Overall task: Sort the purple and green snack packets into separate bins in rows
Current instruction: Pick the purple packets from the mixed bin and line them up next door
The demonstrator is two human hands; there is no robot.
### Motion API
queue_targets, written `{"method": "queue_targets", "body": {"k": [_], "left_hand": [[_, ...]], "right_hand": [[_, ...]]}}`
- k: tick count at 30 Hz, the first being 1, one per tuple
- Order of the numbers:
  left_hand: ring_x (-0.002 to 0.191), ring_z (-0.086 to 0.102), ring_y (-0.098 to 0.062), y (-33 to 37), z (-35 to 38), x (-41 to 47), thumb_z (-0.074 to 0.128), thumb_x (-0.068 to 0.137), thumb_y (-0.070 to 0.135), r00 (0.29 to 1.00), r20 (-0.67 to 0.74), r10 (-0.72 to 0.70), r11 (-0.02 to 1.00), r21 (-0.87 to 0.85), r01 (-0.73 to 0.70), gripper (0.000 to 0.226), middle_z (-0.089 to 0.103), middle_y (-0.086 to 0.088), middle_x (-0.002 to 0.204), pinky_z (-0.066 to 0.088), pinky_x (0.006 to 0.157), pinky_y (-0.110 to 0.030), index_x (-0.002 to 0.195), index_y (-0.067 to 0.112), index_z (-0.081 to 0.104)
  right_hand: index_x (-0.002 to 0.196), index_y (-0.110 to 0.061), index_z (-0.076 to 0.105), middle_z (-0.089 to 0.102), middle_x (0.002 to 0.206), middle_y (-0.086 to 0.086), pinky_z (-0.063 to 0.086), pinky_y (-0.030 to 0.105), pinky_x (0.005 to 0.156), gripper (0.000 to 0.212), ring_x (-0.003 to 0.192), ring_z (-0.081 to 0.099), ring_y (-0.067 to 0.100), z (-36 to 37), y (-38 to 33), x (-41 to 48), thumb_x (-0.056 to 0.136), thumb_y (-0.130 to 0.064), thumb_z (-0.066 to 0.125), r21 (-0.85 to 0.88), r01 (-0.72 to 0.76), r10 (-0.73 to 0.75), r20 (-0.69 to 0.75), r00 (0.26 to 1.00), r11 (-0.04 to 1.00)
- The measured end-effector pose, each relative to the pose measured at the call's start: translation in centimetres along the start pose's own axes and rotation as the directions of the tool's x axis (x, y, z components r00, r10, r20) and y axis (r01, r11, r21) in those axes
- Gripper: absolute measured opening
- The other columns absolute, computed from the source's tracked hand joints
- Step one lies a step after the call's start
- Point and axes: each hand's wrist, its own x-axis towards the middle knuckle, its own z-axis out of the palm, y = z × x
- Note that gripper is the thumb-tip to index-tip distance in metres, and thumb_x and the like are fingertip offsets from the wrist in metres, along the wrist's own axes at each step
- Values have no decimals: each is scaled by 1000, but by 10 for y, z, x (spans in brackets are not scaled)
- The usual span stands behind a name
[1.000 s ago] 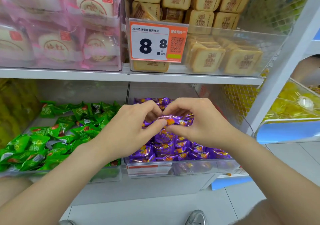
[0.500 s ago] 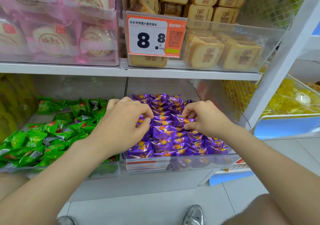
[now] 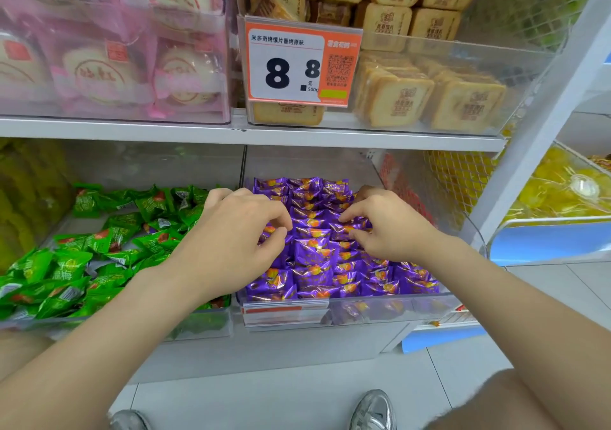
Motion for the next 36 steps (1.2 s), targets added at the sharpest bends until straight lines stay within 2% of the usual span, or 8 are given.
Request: {"method": "queue_targets", "body": {"k": [8,14,19,25,29,31,33,36], "left_hand": [[90,53,-5,-2,-24,-8,67,93,22,993,-102,-66,989,-140,51,11,56,14,89,38,81,-23,92,34,67],[86,61,-14,-59,-57,-21,62,95,25,900,23,-435,900,1,435,5,63,3,92,48,80,-35,94,29,65],[101,70,-25,-130,-82,-33,63,99,31,724,325,-609,793,255,553,23,76,-6,110,56,94,-38,113,16,71],[113,67,-19,-173,-72,-26,57,93,2,762,426,-488,873,219,437,39,72,-1,124,52,97,-27,127,16,73],[113,63,-27,-198,-51,-24,57,94,8,703,502,-504,863,265,429,36,66,-9,132,53,98,-39,129,12,66],[134,54,-27,-209,-49,-26,59,94,6,707,529,-469,879,200,434,56,52,-4,151,46,112,-41,148,19,52],[148,41,-23,-213,-51,-29,61,95,4,721,567,-398,906,119,406,71,41,0,162,36,121,-35,159,26,41],[146,42,-21,-212,-48,-29,69,94,8,731,577,-364,915,74,397,74,42,2,162,38,119,-35,159,28,40]], "right_hand": [[100,-24,76,67,88,-8,55,38,77,23,75,63,12,-22,-56,-9,85,-20,60,181,83,-37,-242,970,980],[99,-16,72,65,93,-2,50,34,80,25,87,60,16,-21,-161,-3,85,-12,52,326,355,-233,-359,904,876],[115,-16,69,63,106,4,54,45,87,31,102,61,28,2,-215,18,87,-15,55,182,432,-405,-171,898,883],[113,-14,58,61,110,9,45,37,73,23,106,63,34,6,-243,63,90,-14,56,-73,251,-246,70,967,965],[154,-21,35,44,149,16,48,50,100,64,126,53,42,24,-247,91,94,-27,56,-146,297,-264,209,942,944],[162,-31,21,31,163,14,40,57,113,69,143,37,43,34,-248,100,98,-31,48,-94,292,-236,383,893,952],[160,-34,28,41,159,12,38,59,114,63,149,27,41,40,-246,104,99,-27,43,-109,315,-221,503,835,943],[148,-27,47,61,134,17,48,53,101,53,132,44,38,36,-249,106,95,-18,47,-138,334,-229,489,842,932]]}}
